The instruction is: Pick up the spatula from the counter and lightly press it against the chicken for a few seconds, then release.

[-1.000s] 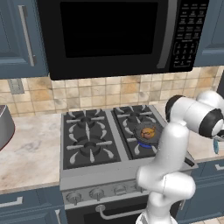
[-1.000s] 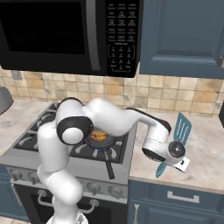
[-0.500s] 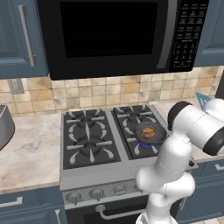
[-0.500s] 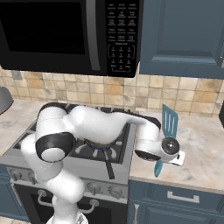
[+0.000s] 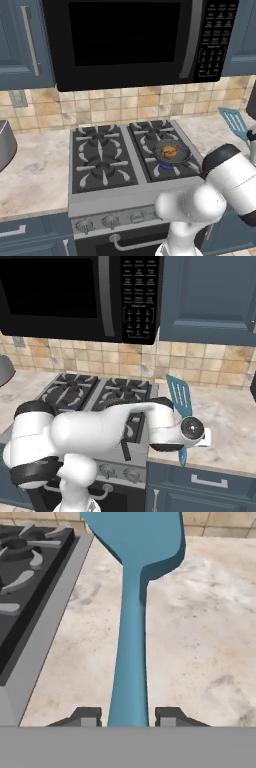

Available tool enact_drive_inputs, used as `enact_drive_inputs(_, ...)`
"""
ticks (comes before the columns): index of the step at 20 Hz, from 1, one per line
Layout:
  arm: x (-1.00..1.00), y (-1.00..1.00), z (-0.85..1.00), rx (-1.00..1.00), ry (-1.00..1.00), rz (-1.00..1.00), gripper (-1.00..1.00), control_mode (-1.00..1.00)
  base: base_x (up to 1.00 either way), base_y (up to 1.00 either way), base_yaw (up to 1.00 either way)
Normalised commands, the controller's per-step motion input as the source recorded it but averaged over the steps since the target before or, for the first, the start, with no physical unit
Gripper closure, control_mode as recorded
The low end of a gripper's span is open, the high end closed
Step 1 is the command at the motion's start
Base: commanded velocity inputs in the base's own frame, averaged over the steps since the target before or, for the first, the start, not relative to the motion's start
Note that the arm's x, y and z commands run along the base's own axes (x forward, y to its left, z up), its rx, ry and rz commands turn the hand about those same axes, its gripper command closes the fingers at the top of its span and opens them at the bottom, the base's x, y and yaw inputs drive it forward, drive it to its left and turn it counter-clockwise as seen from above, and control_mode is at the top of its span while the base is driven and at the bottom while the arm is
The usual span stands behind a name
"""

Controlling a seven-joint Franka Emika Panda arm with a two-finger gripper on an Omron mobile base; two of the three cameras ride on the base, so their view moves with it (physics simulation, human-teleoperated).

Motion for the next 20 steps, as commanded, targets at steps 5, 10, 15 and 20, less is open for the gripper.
enact_drive_inputs(5, -0.43, 0.18, 0.44, -0.2, 0.0, 0.11, 1.0, -1.0, 0.0, 0.0, 0.0)
enact_drive_inputs(10, -0.34, 0.13, 0.37, -0.22, 0.0, 0.1, 1.0, -1.0, 0.0, 0.0, 0.0)
enact_drive_inputs(15, -0.23, 0.15, 0.43, -0.22, 0.04, 0.09, 1.0, -1.0, 0.0, 0.0, 0.0)
enact_drive_inputs(20, -0.05, 0.23, 0.35, -0.16, 0.05, 0.09, 1.0, -1.0, 0.0, 0.0, 0.0)
